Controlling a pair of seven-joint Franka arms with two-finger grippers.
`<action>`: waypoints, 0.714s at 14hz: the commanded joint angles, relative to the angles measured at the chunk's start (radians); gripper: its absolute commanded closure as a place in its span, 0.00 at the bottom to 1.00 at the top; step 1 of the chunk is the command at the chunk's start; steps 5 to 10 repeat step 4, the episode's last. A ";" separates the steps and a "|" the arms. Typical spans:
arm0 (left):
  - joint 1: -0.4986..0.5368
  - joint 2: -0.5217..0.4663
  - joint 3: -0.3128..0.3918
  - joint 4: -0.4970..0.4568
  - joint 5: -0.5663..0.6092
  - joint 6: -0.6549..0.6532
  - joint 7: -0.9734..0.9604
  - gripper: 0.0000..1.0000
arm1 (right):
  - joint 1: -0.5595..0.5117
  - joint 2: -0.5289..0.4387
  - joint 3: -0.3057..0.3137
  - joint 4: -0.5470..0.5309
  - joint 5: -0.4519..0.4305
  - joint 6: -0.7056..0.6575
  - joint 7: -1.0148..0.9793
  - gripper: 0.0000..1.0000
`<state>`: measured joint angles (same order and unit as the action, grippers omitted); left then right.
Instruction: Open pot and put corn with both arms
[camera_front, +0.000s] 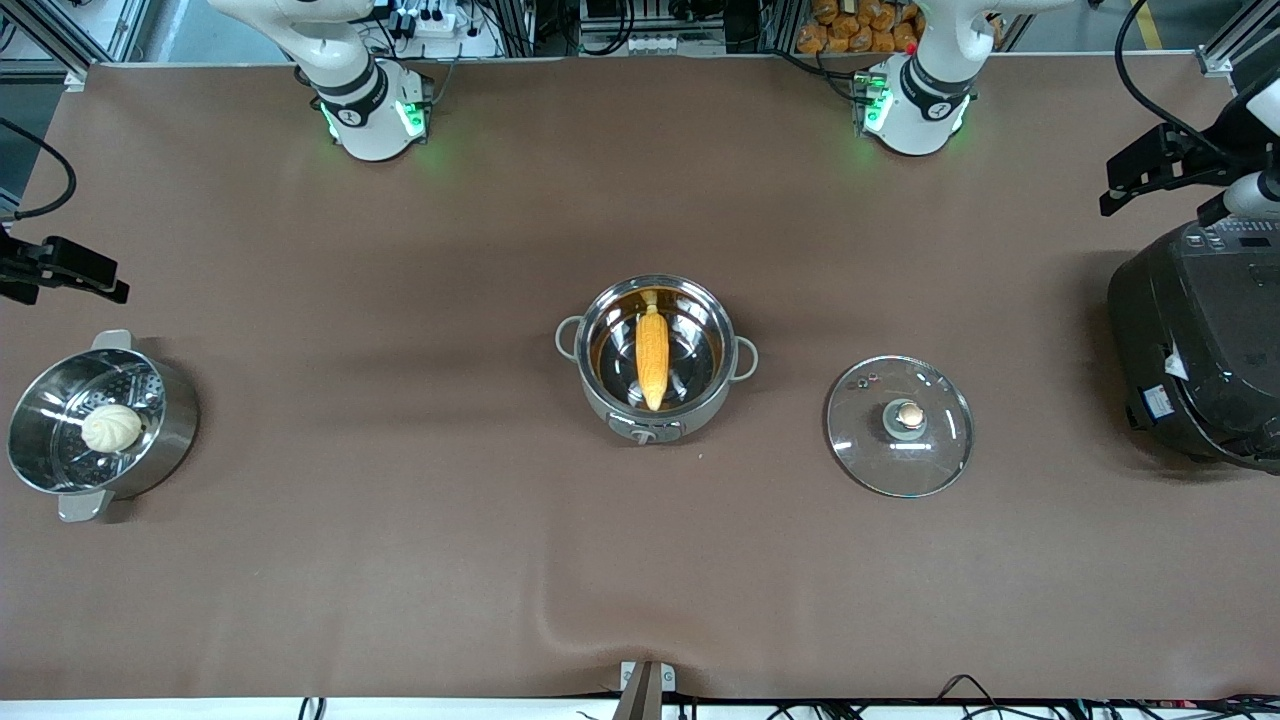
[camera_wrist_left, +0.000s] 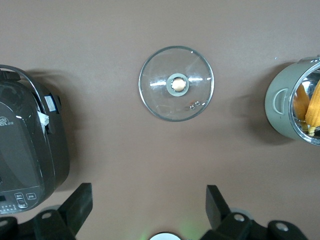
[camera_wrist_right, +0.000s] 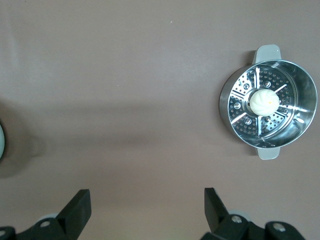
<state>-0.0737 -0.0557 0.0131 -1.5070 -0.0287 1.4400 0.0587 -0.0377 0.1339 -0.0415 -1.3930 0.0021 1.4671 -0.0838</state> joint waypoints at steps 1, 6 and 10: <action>-0.006 0.011 0.011 0.031 -0.023 -0.029 0.012 0.00 | -0.011 -0.013 0.020 0.002 0.010 -0.010 0.019 0.00; -0.008 0.008 0.005 0.031 -0.025 -0.029 0.000 0.00 | -0.013 -0.010 0.022 0.000 0.013 -0.005 0.016 0.00; -0.008 0.008 0.005 0.031 -0.025 -0.029 0.000 0.00 | -0.013 -0.010 0.022 0.000 0.013 -0.005 0.016 0.00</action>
